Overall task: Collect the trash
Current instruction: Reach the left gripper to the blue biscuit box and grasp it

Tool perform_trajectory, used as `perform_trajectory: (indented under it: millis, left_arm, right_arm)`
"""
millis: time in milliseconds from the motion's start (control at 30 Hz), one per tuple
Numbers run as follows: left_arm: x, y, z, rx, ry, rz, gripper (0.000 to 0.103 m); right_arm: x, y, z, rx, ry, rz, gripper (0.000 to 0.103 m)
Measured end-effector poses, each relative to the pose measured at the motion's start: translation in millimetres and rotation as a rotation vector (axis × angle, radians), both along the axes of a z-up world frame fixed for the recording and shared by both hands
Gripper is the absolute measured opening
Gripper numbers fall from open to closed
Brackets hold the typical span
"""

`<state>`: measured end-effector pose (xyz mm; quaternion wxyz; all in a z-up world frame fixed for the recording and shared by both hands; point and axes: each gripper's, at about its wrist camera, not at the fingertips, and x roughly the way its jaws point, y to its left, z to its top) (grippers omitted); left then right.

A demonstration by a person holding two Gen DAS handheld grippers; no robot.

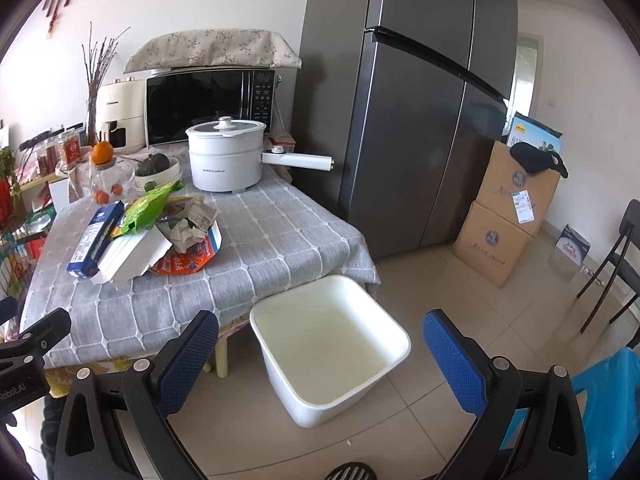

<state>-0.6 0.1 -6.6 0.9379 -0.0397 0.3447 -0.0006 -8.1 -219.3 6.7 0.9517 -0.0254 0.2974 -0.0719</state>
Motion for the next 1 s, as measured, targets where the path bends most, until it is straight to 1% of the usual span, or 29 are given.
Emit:
perform_trajectory:
  millis: [167, 300, 400, 467, 533, 567, 600, 667, 700, 833, 900, 967, 1000]
  left_arm:
    - [8.0, 5.4, -3.8, -0.001, 0.002, 0.006, 0.102]
    - [19.0, 14.5, -10.3, -0.009, 0.022, -0.003, 0.102]
    - [33.0, 26.8, -14.1, -0.038, 0.051, -0.027, 0.102]
    - [43.7, 35.6, -14.7, -0.033, 0.061, -0.05, 0.102]
    - [58.6, 47.9, -17.8, -0.006, 0.088, -0.046, 0.102]
    - [64.1, 54.8, -19.5, -0.007, 0.099, -0.043, 0.102]
    - [72.1, 63.4, -21.5, -0.016, 0.112, -0.045, 0.102]
    - [89.8, 79.1, -24.1, -0.03, 0.134, -0.057, 0.102]
    - [99.5, 86.2, -24.4, -0.022, 0.141, -0.058, 0.102]
    - [143.3, 110.8, -23.9, 0.085, 0.164, -0.035, 0.102]
    - [168.9, 123.5, -29.8, 0.086, 0.198, -0.048, 0.102]
    - [194.5, 136.7, -40.4, 0.07, 0.242, -0.069, 0.102]
    - [207.2, 143.1, -47.4, 0.067, 0.275, -0.071, 0.102]
  right_arm:
    - [6.4, 3.1, -1.9, -0.006, 0.009, 0.003, 0.103]
    - [17.0, 8.5, -5.2, -0.015, 0.023, 0.034, 0.103]
    - [31.6, 12.9, -6.3, -0.018, 0.063, 0.067, 0.103]
    - [44.7, 15.5, -3.8, 0.001, 0.078, 0.105, 0.103]
    - [61.0, 19.6, -1.0, 0.037, 0.107, 0.168, 0.103]
    - [69.2, 21.9, -0.3, 0.055, 0.122, 0.196, 0.103]
    - [80.4, 25.5, 0.9, 0.072, 0.146, 0.23, 0.103]
    - [100.1, 35.9, 1.4, 0.077, 0.193, 0.284, 0.103]
    - [109.8, 42.1, 0.7, 0.074, 0.214, 0.31, 0.103]
    - [152.4, 67.9, -3.1, 0.07, 0.283, 0.406, 0.103]
    - [169.1, 76.8, -8.2, 0.083, 0.286, 0.431, 0.103]
    - [181.8, 80.9, -16.9, 0.129, 0.291, 0.45, 0.103]
    - [187.9, 82.9, -25.1, 0.159, 0.313, 0.456, 0.103]
